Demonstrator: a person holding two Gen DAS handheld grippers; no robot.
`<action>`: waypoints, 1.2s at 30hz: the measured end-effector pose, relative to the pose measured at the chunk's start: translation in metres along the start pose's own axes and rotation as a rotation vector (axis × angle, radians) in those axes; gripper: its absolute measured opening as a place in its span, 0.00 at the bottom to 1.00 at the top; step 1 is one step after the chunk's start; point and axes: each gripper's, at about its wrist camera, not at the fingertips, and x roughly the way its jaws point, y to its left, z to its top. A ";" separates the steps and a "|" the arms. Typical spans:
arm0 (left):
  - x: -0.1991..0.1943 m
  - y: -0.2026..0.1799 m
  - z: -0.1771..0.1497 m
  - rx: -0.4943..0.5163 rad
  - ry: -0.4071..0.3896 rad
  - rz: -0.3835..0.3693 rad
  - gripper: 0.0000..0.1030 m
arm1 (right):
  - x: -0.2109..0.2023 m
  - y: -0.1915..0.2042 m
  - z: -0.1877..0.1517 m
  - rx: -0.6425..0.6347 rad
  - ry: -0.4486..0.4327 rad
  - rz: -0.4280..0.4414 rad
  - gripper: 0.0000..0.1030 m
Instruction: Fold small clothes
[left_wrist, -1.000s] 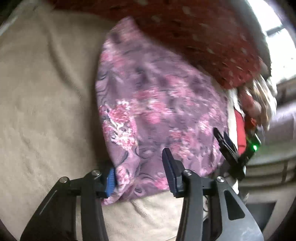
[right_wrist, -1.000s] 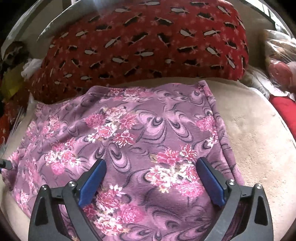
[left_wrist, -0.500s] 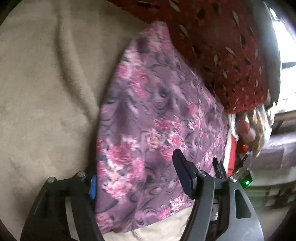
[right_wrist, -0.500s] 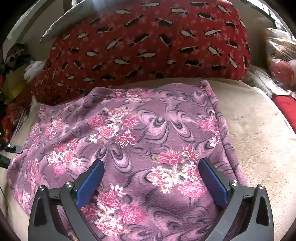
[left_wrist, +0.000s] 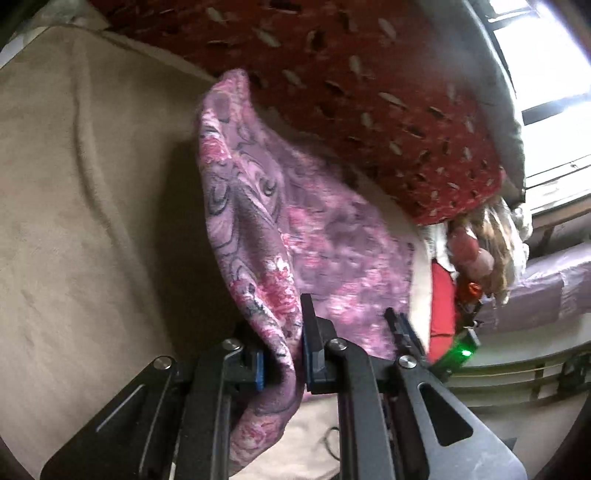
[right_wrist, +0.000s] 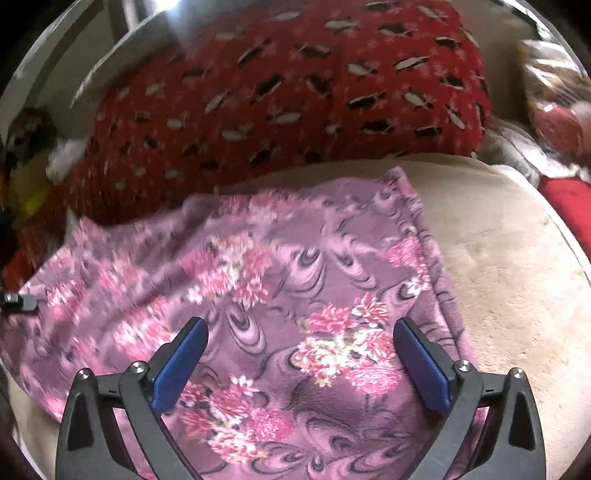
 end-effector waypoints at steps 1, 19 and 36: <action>0.000 -0.008 -0.001 0.010 -0.002 -0.001 0.11 | 0.001 -0.004 0.000 0.011 0.018 0.001 0.97; 0.028 -0.103 -0.027 0.072 0.024 -0.049 0.11 | -0.014 -0.070 -0.025 -0.025 0.051 -0.045 0.99; 0.147 -0.167 -0.048 0.097 0.229 -0.049 0.13 | -0.019 -0.074 -0.027 -0.009 0.017 -0.005 1.00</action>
